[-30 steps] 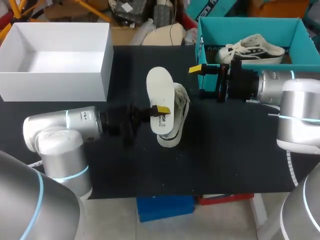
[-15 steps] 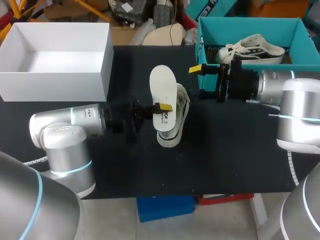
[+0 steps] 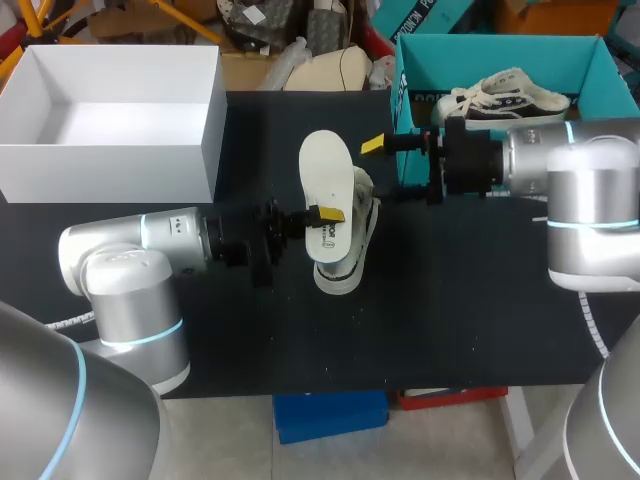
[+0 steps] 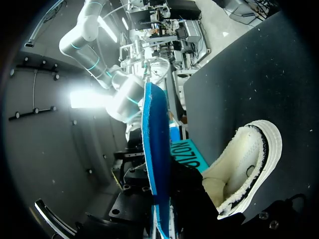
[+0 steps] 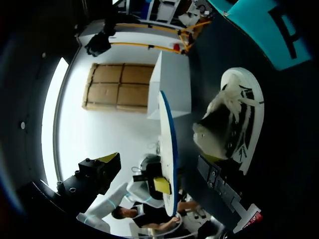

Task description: Take the shoe out of the shoebox, open the shoe tongue, remove and reinsert the insole, then place the shoe into the shoebox

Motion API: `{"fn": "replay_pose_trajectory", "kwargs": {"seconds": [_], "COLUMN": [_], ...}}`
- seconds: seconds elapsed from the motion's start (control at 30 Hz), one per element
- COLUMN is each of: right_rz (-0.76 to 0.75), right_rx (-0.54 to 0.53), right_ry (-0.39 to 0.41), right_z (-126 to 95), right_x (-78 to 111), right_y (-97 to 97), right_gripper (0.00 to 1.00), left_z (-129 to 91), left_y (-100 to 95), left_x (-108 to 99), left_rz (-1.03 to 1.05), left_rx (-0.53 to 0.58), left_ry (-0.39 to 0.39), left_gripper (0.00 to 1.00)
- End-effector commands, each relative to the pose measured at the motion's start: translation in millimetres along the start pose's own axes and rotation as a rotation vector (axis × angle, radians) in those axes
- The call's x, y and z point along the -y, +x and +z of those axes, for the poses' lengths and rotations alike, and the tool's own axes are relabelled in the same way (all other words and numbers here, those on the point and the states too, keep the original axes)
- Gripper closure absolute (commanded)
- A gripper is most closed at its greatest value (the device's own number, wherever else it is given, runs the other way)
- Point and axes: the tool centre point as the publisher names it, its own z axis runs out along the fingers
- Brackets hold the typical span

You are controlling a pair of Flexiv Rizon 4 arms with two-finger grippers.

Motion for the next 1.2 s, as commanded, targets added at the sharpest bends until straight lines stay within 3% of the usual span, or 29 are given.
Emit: {"fn": "replay_pose_trajectory", "kwargs": {"seconds": [0.03,0.3,0.4,0.57,0.6,0.7,0.83,1.2], "right_rz": [-0.001,-0.018,-0.024,-0.041,-0.043,-0.054,-0.060,-0.096], "right_rx": [-0.021,-0.028,-0.030,-0.020,-0.019,-0.013,-0.012,-0.038], "right_ry": [-0.020,-0.052,-0.055,-0.046,-0.045,-0.036,-0.034,0.017], "right_z": [17.6,32.9,41.7,51.2,52.0,55.3,57.9,57.6], "right_x": [2.6,3.8,2.5,-2.0,-2.8,-5.5,-8.8,-2.5], "right_y": [-10.5,-11.0,-11.8,-10.7,-9.8,-9.0,-10.0,-11.1], "right_gripper": [0.00,0.01,0.21,0.24,0.30,0.33,0.51,0.57], "left_z": [0.1,0.1,0.1,0.1,0.1,0.1,0.1,0.1], "left_y": [-0.2,-0.2,-0.2,-0.2,-0.2,-0.2,-0.2,-0.2], "left_x": [1.1,1.1,1.1,1.1,1.1,1.1,1.1,1.1], "left_rz": [0.003,0.003,0.003,0.003,0.003,0.003,0.003,0.003], "left_rx": [-0.002,-0.002,-0.002,-0.002,-0.002,-0.002,-0.002,-0.002], "left_ry": [-0.004,-0.004,-0.004,-0.004,-0.004,-0.004,-0.004,-0.004], "left_gripper": [1.00,1.00,1.00,1.00,1.00,1.00,1.00,1.00]}}
